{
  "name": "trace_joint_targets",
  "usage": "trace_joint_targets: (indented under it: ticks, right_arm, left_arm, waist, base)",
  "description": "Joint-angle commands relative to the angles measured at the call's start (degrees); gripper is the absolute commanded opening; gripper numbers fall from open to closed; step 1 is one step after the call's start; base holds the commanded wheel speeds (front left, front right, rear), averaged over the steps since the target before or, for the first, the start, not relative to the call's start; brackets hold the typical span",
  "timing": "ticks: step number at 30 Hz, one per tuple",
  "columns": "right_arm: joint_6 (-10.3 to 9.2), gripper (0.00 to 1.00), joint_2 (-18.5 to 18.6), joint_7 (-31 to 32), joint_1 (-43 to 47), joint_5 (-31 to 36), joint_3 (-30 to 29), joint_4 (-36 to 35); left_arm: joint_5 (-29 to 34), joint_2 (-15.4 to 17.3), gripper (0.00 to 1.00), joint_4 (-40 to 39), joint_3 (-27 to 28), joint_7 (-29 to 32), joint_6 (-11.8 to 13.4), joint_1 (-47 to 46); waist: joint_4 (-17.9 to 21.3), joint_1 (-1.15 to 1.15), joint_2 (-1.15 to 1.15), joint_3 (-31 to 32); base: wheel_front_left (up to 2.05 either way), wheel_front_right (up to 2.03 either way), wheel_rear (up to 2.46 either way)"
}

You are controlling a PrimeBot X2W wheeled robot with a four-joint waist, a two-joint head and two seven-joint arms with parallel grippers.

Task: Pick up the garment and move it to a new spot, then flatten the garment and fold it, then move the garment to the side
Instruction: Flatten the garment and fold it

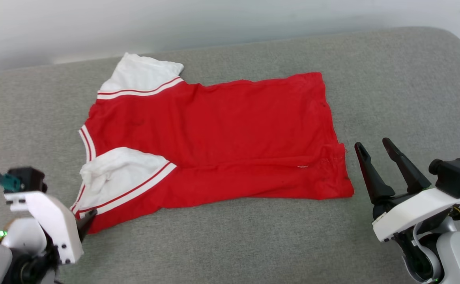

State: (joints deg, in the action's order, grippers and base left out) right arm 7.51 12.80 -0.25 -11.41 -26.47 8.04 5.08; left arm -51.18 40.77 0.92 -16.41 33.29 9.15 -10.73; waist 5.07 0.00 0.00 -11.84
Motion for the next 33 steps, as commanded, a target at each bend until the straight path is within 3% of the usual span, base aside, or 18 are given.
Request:
trace_joint_targets:
  ticks: [1,8,11,12,19,28,33]
  right_arm:
    - [-0.04,1.0,-0.3,-0.6,0.4,-0.8,0.5,0.3]
    - [-0.04,1.0,0.4,-1.1,-0.4,-2.0,0.5,1.6]
    - [-0.04,1.0,1.0,-0.7,-0.7,-2.9,0.0,1.8]
    - [-0.04,1.0,1.2,-0.5,-0.8,-3.3,-0.2,1.9]
    - [-0.03,1.0,3.8,3.0,-1.6,-6.4,-2.6,2.6]
    - [-0.03,1.0,7.1,26.4,-3.8,-8.8,-2.4,6.7]
    - [-0.03,1.0,6.1,32.6,-6.5,-9.2,-0.5,8.1]
  left_arm:
    - [-2.0,-0.3,1.0,0.1,0.5,1.3,1.1,2.8]
    - [-5.6,-3.1,1.0,2.5,-0.7,3.4,-0.1,4.3]
    - [-6.3,-4.1,0.05,3.2,-0.9,3.3,-0.7,3.6]
    - [-6.5,-4.3,0.0,3.4,-0.9,3.1,-1.0,3.4]
    - [-4.9,-3.0,0.0,3.4,0.7,-0.1,-1.6,1.3]
    - [-1.4,-2.1,0.0,-2.3,1.4,-4.2,-1.1,-0.9]
    - [0.0,-2.3,0.0,-5.3,0.9,-4.9,-0.7,-2.2]
  waist:
    - [1.7,0.0,0.0,-1.8]
    - [2.5,0.0,0.0,-2.9]
    - [2.7,0.0,0.0,-3.1]
    - [2.7,0.0,0.0,-3.1]
    - [1.7,0.0,0.0,-2.2]
    - [-0.7,0.0,0.0,-1.9]
    - [-2.0,0.0,0.0,-2.9]
  base:
    - [0.0,0.0,0.0]
    - [0.0,0.0,0.0]
    - [0.0,0.0,0.0]
    - [0.0,0.0,0.0]
    - [0.0,0.0,0.0]
    - [0.0,0.0,0.0]
    - [0.0,0.0,0.0]
